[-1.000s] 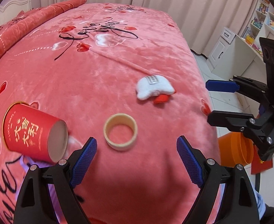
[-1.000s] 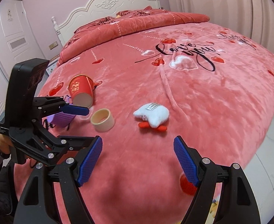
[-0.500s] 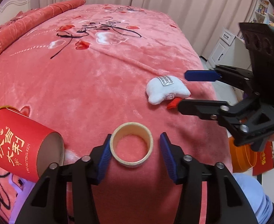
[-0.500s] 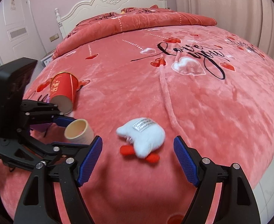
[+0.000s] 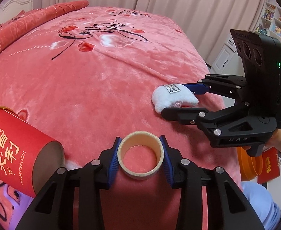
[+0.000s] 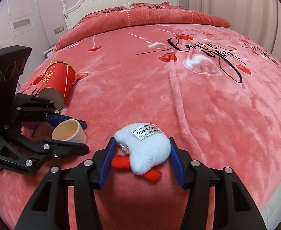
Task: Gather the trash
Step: 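Grasp the beige tape roll with the left tool while the right tool grasps the white plush toy, then carry the tape roll and plush toy in both tools over the bucket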
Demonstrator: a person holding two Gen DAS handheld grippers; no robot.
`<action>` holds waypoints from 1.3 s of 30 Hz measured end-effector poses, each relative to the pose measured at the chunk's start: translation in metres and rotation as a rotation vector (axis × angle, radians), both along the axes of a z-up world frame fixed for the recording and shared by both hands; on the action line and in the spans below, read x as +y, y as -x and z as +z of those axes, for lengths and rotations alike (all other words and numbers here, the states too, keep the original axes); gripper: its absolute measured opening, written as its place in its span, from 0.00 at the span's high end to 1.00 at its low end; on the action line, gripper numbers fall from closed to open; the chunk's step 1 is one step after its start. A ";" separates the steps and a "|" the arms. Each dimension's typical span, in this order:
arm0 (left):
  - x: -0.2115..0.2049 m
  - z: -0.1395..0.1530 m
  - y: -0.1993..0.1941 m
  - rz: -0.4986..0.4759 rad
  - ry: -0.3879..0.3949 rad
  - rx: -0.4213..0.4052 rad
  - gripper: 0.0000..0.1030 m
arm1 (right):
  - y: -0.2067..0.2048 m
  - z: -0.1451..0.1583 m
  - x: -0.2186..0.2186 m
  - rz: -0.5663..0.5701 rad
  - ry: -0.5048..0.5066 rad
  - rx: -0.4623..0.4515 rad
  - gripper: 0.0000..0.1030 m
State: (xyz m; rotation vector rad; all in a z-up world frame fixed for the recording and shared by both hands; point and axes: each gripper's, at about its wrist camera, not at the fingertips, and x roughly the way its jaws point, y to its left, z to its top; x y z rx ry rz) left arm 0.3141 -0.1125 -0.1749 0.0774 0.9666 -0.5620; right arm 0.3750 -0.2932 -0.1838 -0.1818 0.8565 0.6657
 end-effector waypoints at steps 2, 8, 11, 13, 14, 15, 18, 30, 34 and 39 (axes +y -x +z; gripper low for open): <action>-0.002 0.001 0.001 0.002 -0.010 -0.006 0.60 | 0.002 0.000 -0.001 0.000 -0.001 -0.002 0.53; -0.003 0.007 0.011 -0.007 -0.012 0.001 0.61 | 0.012 0.008 -0.010 -0.009 -0.024 0.012 0.61; -0.005 0.010 0.020 -0.012 -0.010 0.004 0.61 | 0.023 0.012 -0.011 -0.009 -0.033 0.017 0.61; -0.007 0.015 0.029 -0.017 -0.004 0.011 0.61 | 0.034 0.016 -0.014 -0.015 -0.045 0.024 0.61; -0.008 0.017 0.034 -0.020 -0.003 0.010 0.61 | 0.040 0.018 -0.016 -0.019 -0.050 0.025 0.61; -0.009 0.022 0.042 -0.026 -0.007 0.005 0.61 | 0.046 0.021 -0.018 -0.024 -0.057 0.027 0.61; -0.011 0.031 0.062 -0.040 -0.013 0.004 0.61 | 0.070 0.030 -0.026 -0.040 -0.077 0.039 0.61; -0.035 0.072 0.165 -0.149 -0.040 -0.031 0.61 | 0.202 0.070 -0.067 -0.103 -0.150 0.061 0.61; -0.059 0.083 0.188 -0.210 -0.045 -0.061 0.61 | 0.242 0.090 -0.092 -0.163 -0.173 0.024 0.61; -0.103 0.099 0.210 -0.321 -0.041 -0.113 0.61 | 0.285 0.108 -0.134 -0.253 -0.175 -0.021 0.61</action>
